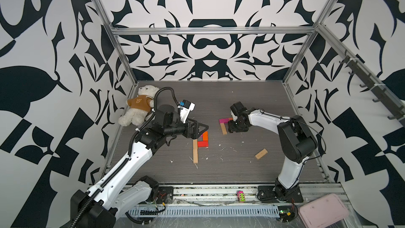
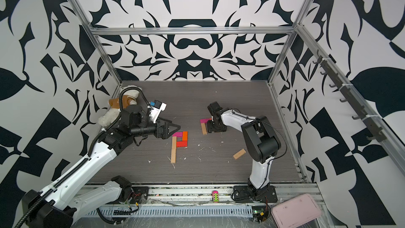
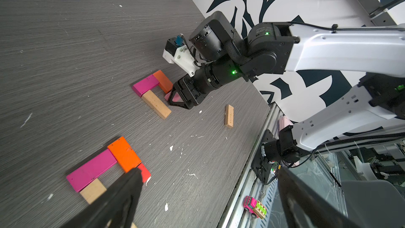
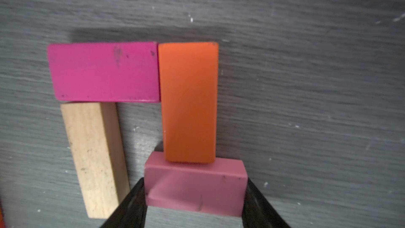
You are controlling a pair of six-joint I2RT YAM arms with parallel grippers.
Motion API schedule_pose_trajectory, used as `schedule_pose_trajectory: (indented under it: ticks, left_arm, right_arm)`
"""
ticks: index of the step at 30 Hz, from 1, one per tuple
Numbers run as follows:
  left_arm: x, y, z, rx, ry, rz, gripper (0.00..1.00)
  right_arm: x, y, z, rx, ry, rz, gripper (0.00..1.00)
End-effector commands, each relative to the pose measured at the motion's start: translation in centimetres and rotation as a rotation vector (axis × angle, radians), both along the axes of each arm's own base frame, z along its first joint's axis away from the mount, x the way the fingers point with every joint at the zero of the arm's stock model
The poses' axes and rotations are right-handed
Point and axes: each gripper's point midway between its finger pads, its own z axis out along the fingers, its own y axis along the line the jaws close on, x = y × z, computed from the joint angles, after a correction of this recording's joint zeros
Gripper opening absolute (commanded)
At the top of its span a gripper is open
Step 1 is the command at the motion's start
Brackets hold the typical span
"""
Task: Assemble the letter p with building blocks
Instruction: Assemble the building block at the center of the board.
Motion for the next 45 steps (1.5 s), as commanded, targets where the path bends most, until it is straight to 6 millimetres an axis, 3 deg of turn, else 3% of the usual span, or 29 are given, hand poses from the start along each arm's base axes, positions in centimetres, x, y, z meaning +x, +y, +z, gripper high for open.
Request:
schedule_pose_trajectory:
  ticks: [1, 19, 29, 41, 45]
  left_arm:
    - [-0.1, 0.0, 0.3, -0.011, -0.007, -0.009, 0.99]
    - [-0.1, -0.1, 0.1, -0.008, -0.001, -0.010, 0.99]
    - [-0.1, -0.1, 0.0, -0.009, 0.004, -0.011, 0.99]
    - [0.0, -0.2, -0.4, -0.005, 0.019, -0.011, 0.99]
    - [0.1, -0.3, -0.5, -0.004, 0.023, -0.013, 0.99]
  right_arm:
    - [0.4, 0.3, 0.7, -0.009, -0.015, 0.013, 0.59]
    - [0.6, 0.5, 1.9, 0.002, -0.027, 0.017, 0.69]
    - [0.9, 0.6, 3.6, 0.012, -0.059, 0.015, 0.71]
    - [-0.1, 0.6, 8.5, 0.108, -0.146, 0.011, 0.69]
    - [-0.3, -0.6, 8.4, 0.204, -0.137, -0.039, 0.62]
